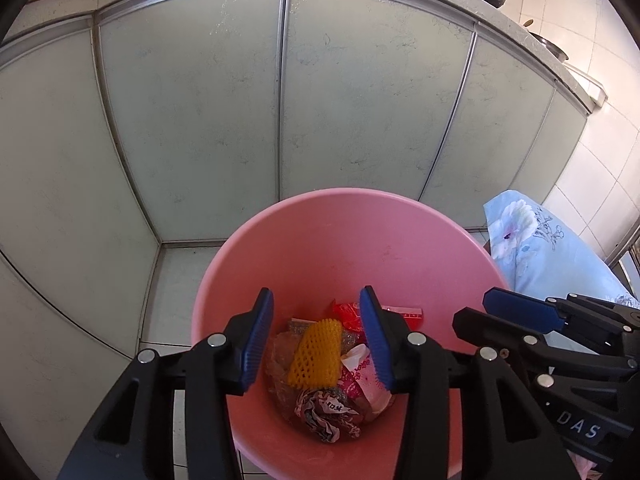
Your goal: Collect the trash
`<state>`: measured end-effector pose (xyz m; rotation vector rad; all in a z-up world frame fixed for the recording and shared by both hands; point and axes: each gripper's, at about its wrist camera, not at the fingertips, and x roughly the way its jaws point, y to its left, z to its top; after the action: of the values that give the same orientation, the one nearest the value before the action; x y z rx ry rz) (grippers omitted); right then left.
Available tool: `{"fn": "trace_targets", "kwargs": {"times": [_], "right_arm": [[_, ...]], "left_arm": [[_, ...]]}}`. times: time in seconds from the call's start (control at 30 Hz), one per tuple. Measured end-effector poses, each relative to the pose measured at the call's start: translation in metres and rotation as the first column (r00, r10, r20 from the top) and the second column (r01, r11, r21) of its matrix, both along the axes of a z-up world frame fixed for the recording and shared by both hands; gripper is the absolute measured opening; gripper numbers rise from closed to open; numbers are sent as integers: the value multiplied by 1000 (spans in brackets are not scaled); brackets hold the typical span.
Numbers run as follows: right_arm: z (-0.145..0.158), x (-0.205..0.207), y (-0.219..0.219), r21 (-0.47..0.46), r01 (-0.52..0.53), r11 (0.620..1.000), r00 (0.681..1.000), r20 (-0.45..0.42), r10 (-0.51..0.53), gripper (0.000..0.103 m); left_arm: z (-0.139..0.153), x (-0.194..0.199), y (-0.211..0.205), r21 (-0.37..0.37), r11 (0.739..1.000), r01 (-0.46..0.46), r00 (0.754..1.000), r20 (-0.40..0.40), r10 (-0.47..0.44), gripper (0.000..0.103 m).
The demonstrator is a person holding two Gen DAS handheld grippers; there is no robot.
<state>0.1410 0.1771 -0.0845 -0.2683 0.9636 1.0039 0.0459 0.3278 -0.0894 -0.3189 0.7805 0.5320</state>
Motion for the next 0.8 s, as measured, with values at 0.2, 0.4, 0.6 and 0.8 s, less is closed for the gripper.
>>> {"fn": "trace_targets", "kwargs": {"times": [0.2,0.4,0.6,0.8], "right_arm": [[6,-6,-10,9,5,1000,1000,29,-5,34],[18,-13,-23,30,22,999,998,63,-24,43],[30,-23,-37,56,26,998,995,94,-32,45],[43,-38,-56,75,33,997,987,155,-44,46]], "left_arm": [[15,-10,-8,3,1000,1,999,34,-1,44],[33,-22,-18,4,1000,8,998,69,-8,44],[51,-34,-33,18,1000,25,995,97,-27,45],[67,-48,-50,38,999,31,992,125,-36,53]]}}
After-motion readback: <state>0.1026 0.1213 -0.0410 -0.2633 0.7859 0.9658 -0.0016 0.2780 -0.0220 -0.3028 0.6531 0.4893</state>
